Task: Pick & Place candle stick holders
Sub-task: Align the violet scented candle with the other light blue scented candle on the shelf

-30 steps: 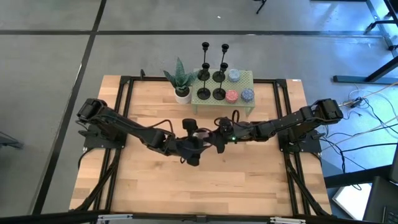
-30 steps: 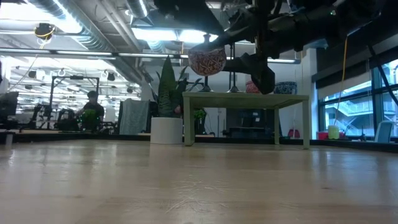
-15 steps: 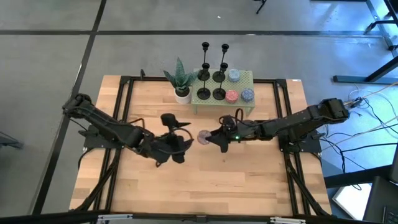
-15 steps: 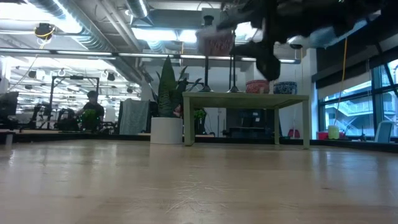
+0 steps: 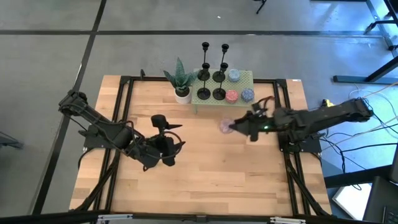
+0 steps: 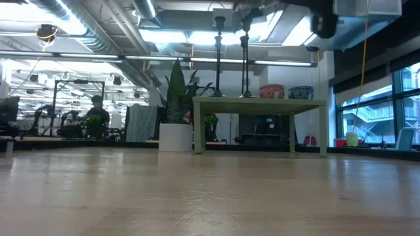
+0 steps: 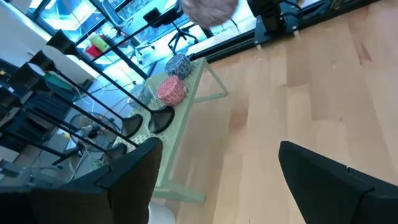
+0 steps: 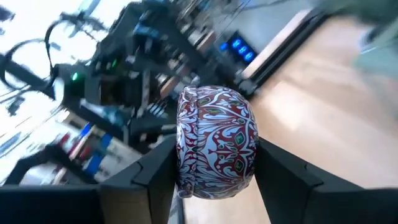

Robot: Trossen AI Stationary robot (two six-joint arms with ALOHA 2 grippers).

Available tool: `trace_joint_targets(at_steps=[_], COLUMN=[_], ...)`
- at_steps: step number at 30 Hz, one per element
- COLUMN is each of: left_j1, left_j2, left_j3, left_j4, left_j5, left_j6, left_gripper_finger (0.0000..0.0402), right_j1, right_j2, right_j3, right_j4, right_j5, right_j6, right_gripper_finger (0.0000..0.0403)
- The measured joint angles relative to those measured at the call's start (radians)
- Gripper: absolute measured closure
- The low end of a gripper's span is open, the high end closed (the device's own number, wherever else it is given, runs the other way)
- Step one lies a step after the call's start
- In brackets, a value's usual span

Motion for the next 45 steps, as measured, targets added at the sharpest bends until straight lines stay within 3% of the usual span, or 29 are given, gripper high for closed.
trace_joint_targets(at_steps=[10, 15, 19, 25, 28, 38, 45], left_j1=[0.000, 0.000, 0.000, -0.002, -0.007, 0.019, 0.045], left_j2=[0.000, 0.000, 0.000, -0.001, -0.023, -0.313, -0.446], left_j3=[0.000, 0.000, 0.000, 0.000, -0.002, -0.030, -0.132], left_j4=[-0.065, -0.092, -0.093, -0.178, -0.183, -0.316, -0.304], left_j5=[-0.094, -0.167, -0.176, -0.171, -0.176, -0.047, -0.031], left_j6=[0.000, 0.000, 0.001, 0.119, 0.102, -0.093, -0.123], left_gripper_finger=[0.0080, 0.0080, 0.0080, 0.0080, 0.0080, 0.0080, 0.0080], right_j1=[-0.028, -0.106, -0.200, -0.352, -0.436, -0.768, -1.017], right_j2=[-0.303, -0.402, -0.456, -0.479, -0.475, -0.447, -0.280], right_j3=[0.000, 0.000, 0.000, 0.000, 0.000, 0.000, 0.000], right_j4=[-0.425, -0.455, -0.456, -0.472, -0.478, -0.475, -0.389], right_j5=[0.346, 0.450, 0.457, 0.367, 0.283, 0.002, -0.266], right_j6=[0.124, 0.118, 0.098, 0.098, 0.098, 0.061, 0.018], right_gripper_finger=[0.0210, 0.0210, 0.0210, 0.0209, 0.0209, 0.0209, 0.0209])
